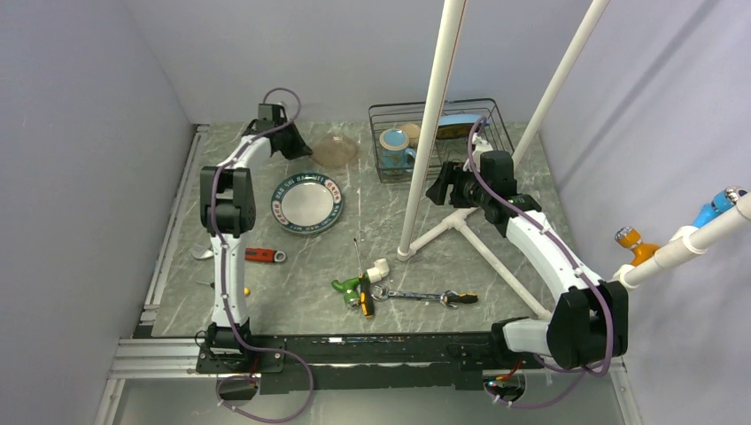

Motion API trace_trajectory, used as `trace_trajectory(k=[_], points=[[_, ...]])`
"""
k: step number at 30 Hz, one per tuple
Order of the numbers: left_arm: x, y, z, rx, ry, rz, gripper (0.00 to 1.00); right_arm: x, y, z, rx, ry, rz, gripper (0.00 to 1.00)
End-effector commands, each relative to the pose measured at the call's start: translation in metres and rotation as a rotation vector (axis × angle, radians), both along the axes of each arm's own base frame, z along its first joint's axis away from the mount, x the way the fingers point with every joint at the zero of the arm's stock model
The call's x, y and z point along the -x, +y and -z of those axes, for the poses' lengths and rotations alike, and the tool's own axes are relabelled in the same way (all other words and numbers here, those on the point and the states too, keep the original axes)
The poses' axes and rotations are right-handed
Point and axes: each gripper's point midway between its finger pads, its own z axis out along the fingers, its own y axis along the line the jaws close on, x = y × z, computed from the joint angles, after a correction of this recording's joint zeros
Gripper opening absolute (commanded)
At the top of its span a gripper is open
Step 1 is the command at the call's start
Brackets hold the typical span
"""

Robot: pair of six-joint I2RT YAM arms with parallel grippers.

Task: Load the mixed dishes into the dish rack

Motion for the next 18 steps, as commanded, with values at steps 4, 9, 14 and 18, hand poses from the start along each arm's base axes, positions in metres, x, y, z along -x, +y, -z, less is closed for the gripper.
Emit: trace_trajectory(k=[4,9,14,18], points=[[0.006,0.044,-0.157,-0.035,-0.281,-0.038,0.00,-0.005,-0.009,-0.023,-0.015,-0.058,0.074,0.75],[0.048,0.053,-0.189,-0.122,-0.326,-0.010,0.00,-0.009,-0.009,-0.031,-0.027,-0.068,0.084,0.75],[0.098,0.069,-0.206,-0.225,-0.328,-0.039,0.00,-0.012,-0.020,-0.042,0.019,-0.089,0.113,0.75],[0.132,0.078,-0.223,-0.380,-0.360,-0.032,0.00,-0.011,-0.023,-0.053,0.031,-0.115,0.116,0.75]])
